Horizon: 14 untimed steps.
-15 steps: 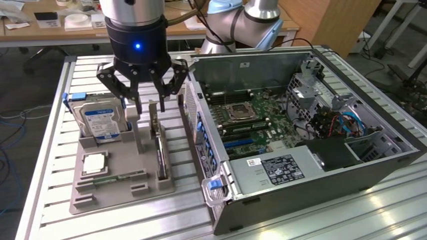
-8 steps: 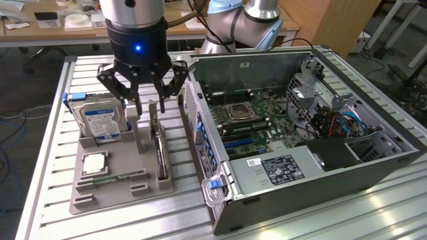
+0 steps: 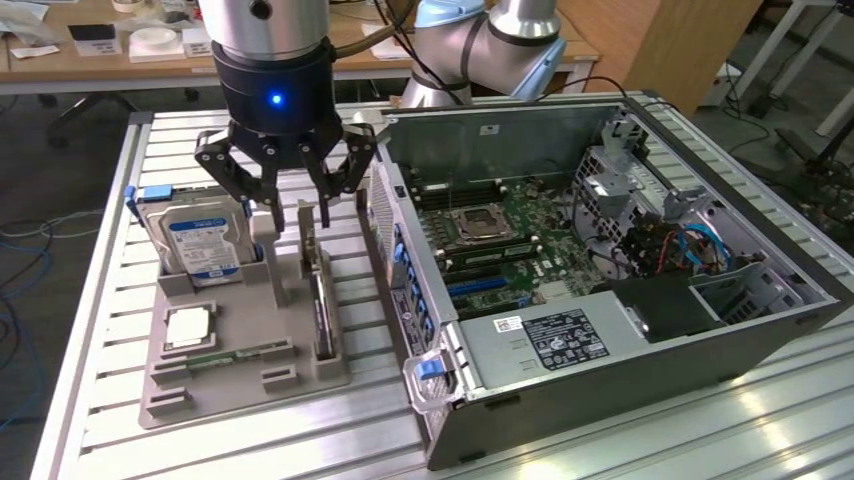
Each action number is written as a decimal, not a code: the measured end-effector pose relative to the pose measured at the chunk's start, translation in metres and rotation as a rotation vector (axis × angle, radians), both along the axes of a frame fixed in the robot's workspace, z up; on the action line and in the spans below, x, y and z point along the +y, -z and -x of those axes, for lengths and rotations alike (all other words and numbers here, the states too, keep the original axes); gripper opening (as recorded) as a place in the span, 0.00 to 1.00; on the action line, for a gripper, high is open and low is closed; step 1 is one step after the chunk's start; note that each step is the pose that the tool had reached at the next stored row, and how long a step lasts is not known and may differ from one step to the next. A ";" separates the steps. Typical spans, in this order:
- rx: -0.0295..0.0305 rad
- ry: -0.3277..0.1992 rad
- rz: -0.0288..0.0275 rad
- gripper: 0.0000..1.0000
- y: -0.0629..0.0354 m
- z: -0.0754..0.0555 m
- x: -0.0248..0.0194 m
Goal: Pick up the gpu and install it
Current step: 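Pick up the gpu and move the gpu toward the slot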
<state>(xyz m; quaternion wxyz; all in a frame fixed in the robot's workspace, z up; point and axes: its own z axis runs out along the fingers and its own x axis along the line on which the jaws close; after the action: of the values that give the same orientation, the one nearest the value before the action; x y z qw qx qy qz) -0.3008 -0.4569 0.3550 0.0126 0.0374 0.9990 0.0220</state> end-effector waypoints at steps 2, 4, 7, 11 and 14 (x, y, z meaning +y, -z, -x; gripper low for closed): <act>0.0000 0.000 0.0001 0.47 0.0014 0.000 0.0000; 0.0003 0.000 0.0002 0.47 0.0022 0.000 -0.0002; 0.0003 0.000 0.0002 0.47 0.0025 0.000 -0.0025; 0.0003 0.000 0.0002 0.47 0.0027 0.000 -0.0076; 0.0000 0.000 0.0000 0.47 0.0038 0.000 -0.0086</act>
<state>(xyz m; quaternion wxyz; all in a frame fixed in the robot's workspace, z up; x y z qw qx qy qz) -0.3009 -0.4655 0.3512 0.0126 0.0375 0.9990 0.0220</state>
